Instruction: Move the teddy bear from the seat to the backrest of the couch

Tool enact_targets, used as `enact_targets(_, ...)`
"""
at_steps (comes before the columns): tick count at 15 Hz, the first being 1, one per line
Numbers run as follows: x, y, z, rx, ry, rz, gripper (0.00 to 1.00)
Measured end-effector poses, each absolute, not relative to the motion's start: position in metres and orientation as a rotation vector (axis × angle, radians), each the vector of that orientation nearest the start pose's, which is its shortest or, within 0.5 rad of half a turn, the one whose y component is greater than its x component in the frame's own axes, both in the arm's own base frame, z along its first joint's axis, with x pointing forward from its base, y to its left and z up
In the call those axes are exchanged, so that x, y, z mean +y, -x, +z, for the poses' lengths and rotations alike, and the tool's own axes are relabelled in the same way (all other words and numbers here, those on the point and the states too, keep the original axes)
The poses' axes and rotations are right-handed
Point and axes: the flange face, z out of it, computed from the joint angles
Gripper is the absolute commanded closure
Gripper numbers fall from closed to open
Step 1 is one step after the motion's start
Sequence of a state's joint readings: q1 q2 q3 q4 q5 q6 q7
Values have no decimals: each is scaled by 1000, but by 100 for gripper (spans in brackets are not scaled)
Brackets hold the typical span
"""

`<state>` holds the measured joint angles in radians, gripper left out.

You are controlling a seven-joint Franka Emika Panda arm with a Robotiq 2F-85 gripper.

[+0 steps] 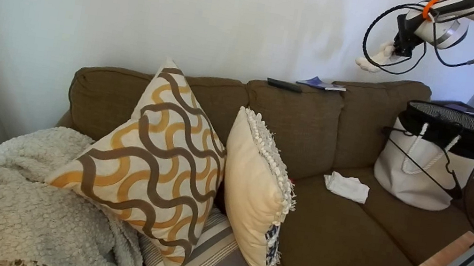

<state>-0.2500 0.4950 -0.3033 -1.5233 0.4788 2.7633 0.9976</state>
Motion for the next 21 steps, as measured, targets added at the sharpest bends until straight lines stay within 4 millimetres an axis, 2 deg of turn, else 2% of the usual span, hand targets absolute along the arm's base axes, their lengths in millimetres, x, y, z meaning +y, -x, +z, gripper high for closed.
enact_targets(2,-367,-647,470,2070,1566,-960,83)
enact_targets(3,-367,-648,470,2071,1564,-961,96)
enact_targets(7,-360,-656,463,2056,1564,-942,96)
enact_targets(9,-345,-678,441,2028,1582,-932,96)
enact_targets(13,-307,-734,375,1937,1592,-1055,96)
enact_targets(17,-284,-769,338,1868,1540,-1152,96)
enact_targets(18,-282,-776,332,1859,1536,-1165,67)
enact_targets(19,-280,-781,328,1856,1535,-1175,57)
enact_targets(21,-278,-790,318,1872,1553,-1167,44)
